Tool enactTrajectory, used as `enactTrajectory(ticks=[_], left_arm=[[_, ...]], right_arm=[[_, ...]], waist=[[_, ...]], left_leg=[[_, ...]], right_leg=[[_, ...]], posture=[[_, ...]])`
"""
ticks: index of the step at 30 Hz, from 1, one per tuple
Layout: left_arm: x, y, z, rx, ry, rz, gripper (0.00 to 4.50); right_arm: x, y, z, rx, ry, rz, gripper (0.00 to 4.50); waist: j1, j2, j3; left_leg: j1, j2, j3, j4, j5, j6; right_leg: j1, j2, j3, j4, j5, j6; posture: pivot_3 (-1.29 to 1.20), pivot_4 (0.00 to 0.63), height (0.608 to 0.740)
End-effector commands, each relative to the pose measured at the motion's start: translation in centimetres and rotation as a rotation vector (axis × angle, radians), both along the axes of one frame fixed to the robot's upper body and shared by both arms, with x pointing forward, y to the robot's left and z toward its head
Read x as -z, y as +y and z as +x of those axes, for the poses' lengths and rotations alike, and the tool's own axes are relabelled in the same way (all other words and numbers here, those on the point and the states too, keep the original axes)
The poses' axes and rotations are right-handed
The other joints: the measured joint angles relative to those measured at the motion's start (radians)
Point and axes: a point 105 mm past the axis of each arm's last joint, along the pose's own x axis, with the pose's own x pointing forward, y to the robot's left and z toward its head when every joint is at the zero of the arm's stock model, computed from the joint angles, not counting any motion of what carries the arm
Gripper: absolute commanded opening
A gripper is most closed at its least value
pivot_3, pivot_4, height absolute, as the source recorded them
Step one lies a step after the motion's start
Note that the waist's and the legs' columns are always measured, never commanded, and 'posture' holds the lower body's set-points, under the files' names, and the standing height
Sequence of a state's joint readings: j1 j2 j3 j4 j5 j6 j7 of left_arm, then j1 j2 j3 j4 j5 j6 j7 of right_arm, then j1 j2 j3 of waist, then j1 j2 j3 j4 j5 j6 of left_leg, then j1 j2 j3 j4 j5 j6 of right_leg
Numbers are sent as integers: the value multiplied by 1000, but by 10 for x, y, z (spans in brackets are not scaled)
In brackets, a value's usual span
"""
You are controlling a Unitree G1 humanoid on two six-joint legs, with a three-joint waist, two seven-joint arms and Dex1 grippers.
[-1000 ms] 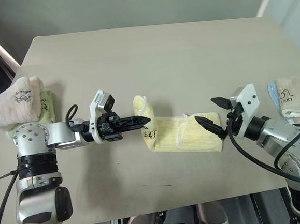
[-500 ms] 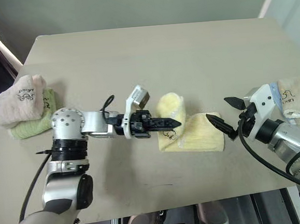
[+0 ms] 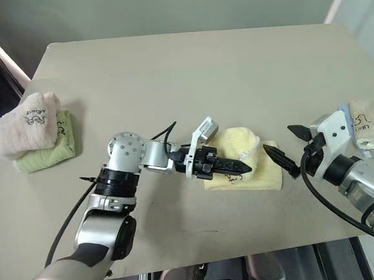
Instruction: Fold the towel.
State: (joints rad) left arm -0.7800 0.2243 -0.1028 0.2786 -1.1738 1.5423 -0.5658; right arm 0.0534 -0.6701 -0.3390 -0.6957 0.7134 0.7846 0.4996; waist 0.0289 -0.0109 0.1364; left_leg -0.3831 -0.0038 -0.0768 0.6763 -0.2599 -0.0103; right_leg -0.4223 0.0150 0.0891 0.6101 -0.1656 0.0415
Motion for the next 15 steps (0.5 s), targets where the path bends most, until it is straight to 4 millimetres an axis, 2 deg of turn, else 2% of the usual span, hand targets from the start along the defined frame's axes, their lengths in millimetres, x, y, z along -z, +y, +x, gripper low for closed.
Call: enactTrajectory(ticks=[1, 5, 10, 15], left_arm=[[-10, -16, 1, 30, -56, -36, 49], [-10, -29, -1, 74, -90, -16, 49], [0, -40, -2, 98, -135, 5, 49], [9, -50, -10, 159, -192, 12, 49]], right_arm=[[-13, 3, -3, 7, -65, 6, 4500], [-14, 2, -3, 23, -72, 12, 4500], [-13, 2, -5, 31, -68, 20, 4500], [-16, 1, -9, 32, -74, 17, 4500]], waist=[[1, 0, 0], [4, 0, 0], [5, 0, 0], [7, 0, 0]], left_leg=[[0, 0, 0, 1, 0, 0], [-2, 0, 1, 4, -2, 3], [-1, -1, 2, 6, -5, 6], [-2, -1, 2, 6, -6, 6]], right_leg=[[0, 0, 0, 0, 0, 1], [1, -1, 0, -1, 3, 10], [1, -2, 2, -1, 2, 12], [1, -2, 2, -1, 1, 13]], posture=[[0, 150, 740], [0, 150, 740], [0, 150, 740], [0, 150, 740]])
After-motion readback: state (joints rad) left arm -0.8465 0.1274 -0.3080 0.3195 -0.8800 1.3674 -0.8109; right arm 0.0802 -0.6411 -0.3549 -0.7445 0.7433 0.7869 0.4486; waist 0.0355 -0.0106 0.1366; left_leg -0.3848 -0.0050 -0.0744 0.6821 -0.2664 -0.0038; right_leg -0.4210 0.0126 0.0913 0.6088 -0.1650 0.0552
